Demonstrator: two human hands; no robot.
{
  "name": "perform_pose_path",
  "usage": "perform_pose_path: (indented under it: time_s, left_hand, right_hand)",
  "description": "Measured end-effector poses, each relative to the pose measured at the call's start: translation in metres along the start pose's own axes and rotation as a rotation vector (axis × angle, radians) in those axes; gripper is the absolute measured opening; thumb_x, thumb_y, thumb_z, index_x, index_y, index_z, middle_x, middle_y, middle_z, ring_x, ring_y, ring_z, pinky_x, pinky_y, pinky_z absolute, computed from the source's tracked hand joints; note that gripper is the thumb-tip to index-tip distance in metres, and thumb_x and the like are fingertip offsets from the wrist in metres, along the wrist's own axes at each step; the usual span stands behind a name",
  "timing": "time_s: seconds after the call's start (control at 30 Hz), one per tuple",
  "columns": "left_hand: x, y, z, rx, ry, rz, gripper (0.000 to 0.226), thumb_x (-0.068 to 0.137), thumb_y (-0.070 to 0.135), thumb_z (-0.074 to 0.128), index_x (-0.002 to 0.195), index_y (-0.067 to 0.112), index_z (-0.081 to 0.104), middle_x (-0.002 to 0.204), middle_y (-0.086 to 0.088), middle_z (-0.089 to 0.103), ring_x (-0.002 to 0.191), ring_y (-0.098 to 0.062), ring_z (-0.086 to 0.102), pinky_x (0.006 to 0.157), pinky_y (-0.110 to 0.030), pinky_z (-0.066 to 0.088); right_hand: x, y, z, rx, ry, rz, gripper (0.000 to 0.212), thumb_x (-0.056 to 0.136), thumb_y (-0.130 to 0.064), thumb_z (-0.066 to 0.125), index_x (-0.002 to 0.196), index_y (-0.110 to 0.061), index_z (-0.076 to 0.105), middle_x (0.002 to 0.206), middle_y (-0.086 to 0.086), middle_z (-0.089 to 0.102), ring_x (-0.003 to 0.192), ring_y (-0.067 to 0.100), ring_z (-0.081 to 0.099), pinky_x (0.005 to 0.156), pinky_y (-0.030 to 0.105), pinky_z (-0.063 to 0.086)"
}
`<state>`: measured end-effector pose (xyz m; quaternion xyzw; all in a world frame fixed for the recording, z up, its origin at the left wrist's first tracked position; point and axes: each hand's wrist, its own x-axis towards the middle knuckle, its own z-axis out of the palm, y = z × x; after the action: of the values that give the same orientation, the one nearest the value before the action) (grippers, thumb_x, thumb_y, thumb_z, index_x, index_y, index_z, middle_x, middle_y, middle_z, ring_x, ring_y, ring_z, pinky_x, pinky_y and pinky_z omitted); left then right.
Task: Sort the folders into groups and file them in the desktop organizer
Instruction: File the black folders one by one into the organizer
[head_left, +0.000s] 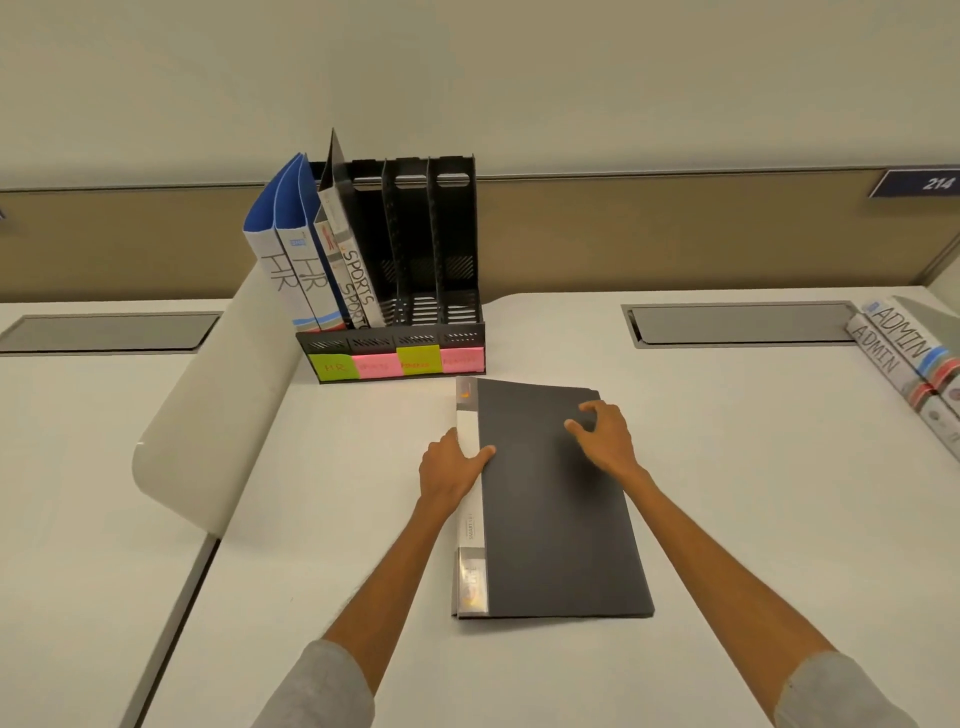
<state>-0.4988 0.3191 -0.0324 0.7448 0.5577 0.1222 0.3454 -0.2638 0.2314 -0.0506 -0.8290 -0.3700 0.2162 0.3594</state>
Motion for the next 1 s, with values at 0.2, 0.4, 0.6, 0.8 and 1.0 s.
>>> perform_pose_path:
  time_s: [0.2, 0.4, 0.6, 0.8, 1.0]
  left_hand:
    - [-0.002, 0.004, 0.004, 0.023, 0.02, -0.042, 0.06, 0.083, 0.059, 0.063, 0.118, 0.01, 0.056, 0.118, -0.009, 0.064, 0.104, -0.028, 0.062, 0.085, -0.037, 0.052]
    - [-0.003, 0.001, -0.003, 0.073, 0.046, -0.103, 0.061, 0.074, 0.068, 0.065, 0.09, 0.009, 0.057, 0.091, -0.007, 0.065, 0.085, -0.024, 0.066, 0.063, -0.025, 0.045]
    - [-0.005, -0.006, -0.005, -0.006, 0.016, -0.095, 0.053, 0.074, 0.06, 0.071, 0.079, 0.01, 0.058, 0.078, -0.002, 0.061, 0.071, -0.019, 0.064, 0.052, -0.019, 0.038]
    - [-0.007, -0.012, -0.006, -0.255, 0.047, -0.067, 0.035, 0.076, 0.043, 0.079, 0.082, 0.01, 0.07, 0.086, -0.001, 0.071, 0.074, -0.018, 0.069, 0.066, -0.029, 0.058]
    - [-0.021, 0.014, -0.023, -0.745, -0.039, -0.079, 0.022, 0.076, 0.02, 0.081, 0.094, 0.012, 0.072, 0.101, -0.007, 0.074, 0.078, -0.018, 0.074, 0.062, -0.026, 0.058]
  right_hand:
    - [-0.017, 0.015, 0.007, -0.171, -0.039, 0.101, 0.056, 0.085, -0.045, 0.068, 0.13, -0.017, 0.051, 0.137, 0.008, 0.047, 0.127, 0.027, 0.046, 0.105, 0.043, 0.041]
    - [-0.027, 0.016, 0.015, -0.254, -0.013, 0.092, 0.056, 0.086, -0.046, 0.066, 0.132, -0.017, 0.051, 0.14, 0.006, 0.045, 0.129, 0.026, 0.043, 0.106, 0.041, 0.037]
    - [-0.032, 0.016, 0.015, -0.265, -0.006, 0.081, 0.056, 0.087, -0.047, 0.065, 0.133, -0.018, 0.05, 0.14, 0.005, 0.045, 0.13, 0.025, 0.043, 0.106, 0.041, 0.037]
    - [-0.029, 0.009, 0.014, -0.277, -0.036, 0.125, 0.054, 0.089, -0.046, 0.061, 0.134, -0.018, 0.048, 0.141, 0.008, 0.043, 0.131, 0.027, 0.042, 0.106, 0.044, 0.038]
    - [-0.013, -0.009, 0.0, -0.181, -0.1, 0.181, 0.062, 0.09, -0.048, 0.06, 0.138, -0.013, 0.042, 0.141, 0.012, 0.047, 0.129, 0.031, 0.046, 0.106, 0.048, 0.04]
